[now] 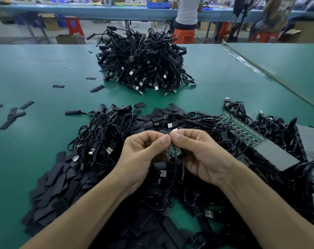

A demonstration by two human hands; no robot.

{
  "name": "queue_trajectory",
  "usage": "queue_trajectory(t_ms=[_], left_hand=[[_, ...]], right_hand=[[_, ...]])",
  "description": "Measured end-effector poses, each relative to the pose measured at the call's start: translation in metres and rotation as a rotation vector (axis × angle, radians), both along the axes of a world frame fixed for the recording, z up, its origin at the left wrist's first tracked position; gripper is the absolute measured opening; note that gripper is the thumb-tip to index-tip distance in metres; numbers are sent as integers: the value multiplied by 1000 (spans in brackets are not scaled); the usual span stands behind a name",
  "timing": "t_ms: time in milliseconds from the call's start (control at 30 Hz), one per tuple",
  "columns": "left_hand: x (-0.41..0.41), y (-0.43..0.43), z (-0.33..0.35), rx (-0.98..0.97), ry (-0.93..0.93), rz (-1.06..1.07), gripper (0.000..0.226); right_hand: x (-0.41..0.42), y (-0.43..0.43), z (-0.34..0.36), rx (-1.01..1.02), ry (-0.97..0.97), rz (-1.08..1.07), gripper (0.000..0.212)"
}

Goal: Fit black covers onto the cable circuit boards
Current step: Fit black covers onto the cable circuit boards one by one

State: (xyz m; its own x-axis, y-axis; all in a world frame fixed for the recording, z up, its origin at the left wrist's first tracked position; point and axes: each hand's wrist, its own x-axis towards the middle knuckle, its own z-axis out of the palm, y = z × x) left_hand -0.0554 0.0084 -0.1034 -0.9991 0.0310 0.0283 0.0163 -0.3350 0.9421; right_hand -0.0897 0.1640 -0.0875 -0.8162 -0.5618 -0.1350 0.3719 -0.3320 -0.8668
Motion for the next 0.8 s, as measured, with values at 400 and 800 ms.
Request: queue_trajectory(t_ms=[400,800], left_hand=[[-6,1,-5,69,19,80,18],[-4,0,-2,-23,-6,-18,13]], right_hand=[[3,-9,-5,44,127,-133,18],[0,-1,0,20,-26,-75,19]])
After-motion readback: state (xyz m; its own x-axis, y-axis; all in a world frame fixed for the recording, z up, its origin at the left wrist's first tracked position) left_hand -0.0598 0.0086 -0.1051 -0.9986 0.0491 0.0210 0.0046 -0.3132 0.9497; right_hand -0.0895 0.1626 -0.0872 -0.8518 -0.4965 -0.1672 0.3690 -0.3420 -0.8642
